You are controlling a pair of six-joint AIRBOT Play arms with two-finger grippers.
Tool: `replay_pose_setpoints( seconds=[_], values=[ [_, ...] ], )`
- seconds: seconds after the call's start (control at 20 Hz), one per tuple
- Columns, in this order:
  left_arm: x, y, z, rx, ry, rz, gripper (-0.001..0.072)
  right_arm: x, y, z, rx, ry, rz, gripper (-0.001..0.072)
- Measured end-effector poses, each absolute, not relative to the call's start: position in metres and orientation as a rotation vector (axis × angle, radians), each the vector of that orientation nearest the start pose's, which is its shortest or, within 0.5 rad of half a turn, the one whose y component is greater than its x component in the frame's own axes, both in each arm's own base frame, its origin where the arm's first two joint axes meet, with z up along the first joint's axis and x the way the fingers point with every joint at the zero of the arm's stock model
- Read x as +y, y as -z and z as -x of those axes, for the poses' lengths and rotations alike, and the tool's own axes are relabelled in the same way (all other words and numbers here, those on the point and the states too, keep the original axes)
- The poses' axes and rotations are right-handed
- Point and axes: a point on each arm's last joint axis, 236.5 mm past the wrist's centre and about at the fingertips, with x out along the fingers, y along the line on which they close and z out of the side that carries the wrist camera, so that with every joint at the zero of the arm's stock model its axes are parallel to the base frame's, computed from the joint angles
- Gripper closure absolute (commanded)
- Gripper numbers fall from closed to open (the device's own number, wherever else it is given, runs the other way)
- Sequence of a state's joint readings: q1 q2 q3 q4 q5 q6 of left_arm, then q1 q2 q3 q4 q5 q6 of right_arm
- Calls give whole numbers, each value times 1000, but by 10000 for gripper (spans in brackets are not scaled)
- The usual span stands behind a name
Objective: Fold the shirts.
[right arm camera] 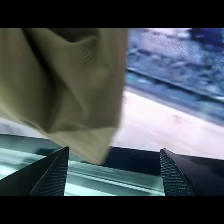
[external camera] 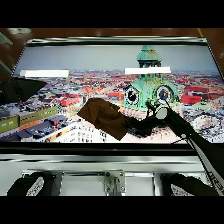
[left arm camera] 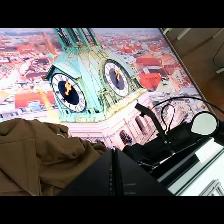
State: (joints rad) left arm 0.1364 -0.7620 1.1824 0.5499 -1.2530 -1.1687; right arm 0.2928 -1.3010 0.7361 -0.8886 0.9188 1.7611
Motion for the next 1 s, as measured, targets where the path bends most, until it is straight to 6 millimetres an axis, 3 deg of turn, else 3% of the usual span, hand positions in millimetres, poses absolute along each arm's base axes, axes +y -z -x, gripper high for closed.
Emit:
replay_pose_setpoints(
  seconds=[0.25, 0.4, 0.45, 0.5, 0.55, 0.65, 0.8, 1.0],
  values=[
    [-153, -288, -294, 541, 766, 371, 663, 217, 92, -285, 1520, -206, -786, 31],
    [-153, -288, -294, 539, 765, 370, 663, 232, 101, -280, 1534, -217, -788, 45],
    [-152, -289, -294, 538, 764, 370, 663, 239, 104, -277, 1538, -224, -782, 206],
    [-152, -289, -295, 537, 764, 370, 663, 245, 106, -277, 1533, -228, -784, 486],
    [-152, -289, -295, 533, 761, 371, 664, 249, 107, -278, 1523, -231, -782, 645],
    [-151, -290, -296, 529, 758, 372, 663, 254, 102, -289, 1484, -236, -798, 650],
    [-150, -292, -299, 516, 749, 376, 663, 255, 68, -321, 1365, -290, -811, 651],
    [-148, -294, -303, 504, 738, 379, 663, 234, -29, -381, 1128, -390, -832, 651]
  ],
)
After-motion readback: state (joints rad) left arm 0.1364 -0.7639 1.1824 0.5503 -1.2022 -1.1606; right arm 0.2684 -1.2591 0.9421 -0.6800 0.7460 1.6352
